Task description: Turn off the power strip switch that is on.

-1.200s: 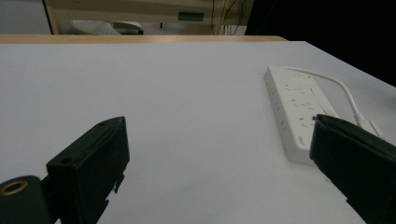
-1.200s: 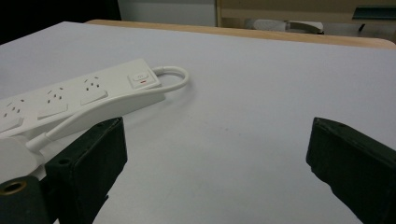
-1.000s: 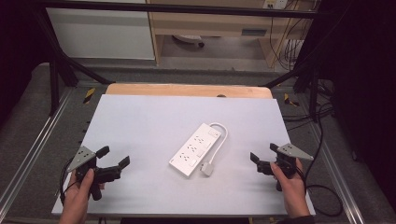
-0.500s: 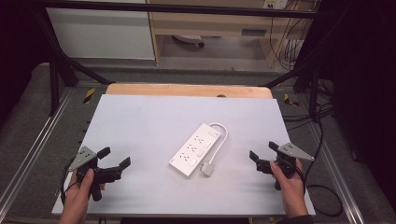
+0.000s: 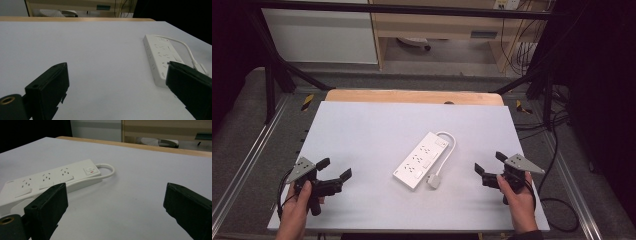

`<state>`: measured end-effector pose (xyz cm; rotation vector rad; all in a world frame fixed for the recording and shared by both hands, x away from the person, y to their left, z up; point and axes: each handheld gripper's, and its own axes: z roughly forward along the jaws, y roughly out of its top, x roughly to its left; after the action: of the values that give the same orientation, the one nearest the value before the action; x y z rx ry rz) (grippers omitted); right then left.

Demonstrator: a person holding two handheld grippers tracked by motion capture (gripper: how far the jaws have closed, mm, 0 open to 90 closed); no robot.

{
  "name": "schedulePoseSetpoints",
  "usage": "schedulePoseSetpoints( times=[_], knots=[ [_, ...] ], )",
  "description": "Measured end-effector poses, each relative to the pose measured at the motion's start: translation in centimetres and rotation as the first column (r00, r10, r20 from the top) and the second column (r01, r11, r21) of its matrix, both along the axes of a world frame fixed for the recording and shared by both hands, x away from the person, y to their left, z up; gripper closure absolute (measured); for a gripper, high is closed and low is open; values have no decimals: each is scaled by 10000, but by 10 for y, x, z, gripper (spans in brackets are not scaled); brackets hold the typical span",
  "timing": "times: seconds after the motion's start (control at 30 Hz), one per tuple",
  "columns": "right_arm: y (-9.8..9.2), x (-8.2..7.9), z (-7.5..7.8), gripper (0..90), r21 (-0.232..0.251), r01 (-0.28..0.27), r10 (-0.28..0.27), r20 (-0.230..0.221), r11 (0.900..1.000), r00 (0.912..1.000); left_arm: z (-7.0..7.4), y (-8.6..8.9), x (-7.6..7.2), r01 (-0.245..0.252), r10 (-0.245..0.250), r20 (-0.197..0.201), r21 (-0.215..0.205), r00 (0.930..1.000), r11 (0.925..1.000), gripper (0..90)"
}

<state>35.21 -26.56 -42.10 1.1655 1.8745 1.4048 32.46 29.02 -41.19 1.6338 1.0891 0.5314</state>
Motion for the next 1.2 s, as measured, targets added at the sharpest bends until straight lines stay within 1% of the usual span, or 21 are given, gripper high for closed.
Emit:
schedulePoseSetpoints(
  times=[0.1, 0.17, 0.23, 0.3, 0.4, 0.57, 0.63, 0.73, 0.8, 0.93, 1.0, 1.03, 1.2],
  knots=[
    [6, -1, 4, 51, 22, -191, 192, -204, 9998, 9996, 0, 0, 0, 31, -31, -6, -5, 10000, 10000, 49],
    [10, -2, 6, 50, -124, -249, 247, -165, 9996, 9996, 0, 0, 0, 36, -36, -17, -11, 10000, 10000, 49],
    [13, -2, 9, 50, -172, -322, 320, -86, 9993, 9994, 0, 1, 0, 29, -29, 28, -1, 10000, 10000, 49],
    [16, -2, 12, 50, -113, -355, 354, -29, 9993, 9994, 1, 0, 0, 36, -36, -9, -9, 10000, 10000, 49],
    [18, -1, 16, 49, -166, -400, 401, 59, 9991, 9992, 0, -2, 1, 88, -88, 5, 38, 10000, 10000, 49],
    [20, 2, 24, 42, -19, -368, 368, 150, 9993, 9992, -1, -1, 1, 109, -108, -86, 97, 9999, 9999, 49],
    [22, 5, 27, 42, -166, -463, 466, 196, 9988, 9987, -2, 0, 1, 97, -96, -136, 103, 9999, 9999, 49],
    [28, 12, 32, 42, -247, -584, 591, 272, 9980, 9979, -2, 0, 2, 109, -107, -154, 152, 9998, 9998, 49],
    [32, 17, 35, 42, -243, -658, 665, 314, 9975, 9973, -1, -1, 2, 146, -145, -143, 118, 9998, 9998, 49],
    [41, 26, 43, 42, -182, -784, 791, 419, 9968, 9960, 0, -4, 2, 205, -203, -106, 221, 9997, 9995, 49],
    [43, 28, 44, 40, -170, -796, 802, 419, 9967, 9959, -1, -5, 1, 230, -228, -99, 244, 9997, 9994, 49],
    [48, 31, 49, 34, -211, -823, 832, 428, 9964, 9956, -1, -5, 1, 262, -259, -109, 279, 9996, 9993, 49],
    [55, 36, 54, 27, -89, -928, 931, 422, 9956, 9948, -2, -2, 1, 198, -196, -101, 256, 9998, 9995, 49]
  ],
)
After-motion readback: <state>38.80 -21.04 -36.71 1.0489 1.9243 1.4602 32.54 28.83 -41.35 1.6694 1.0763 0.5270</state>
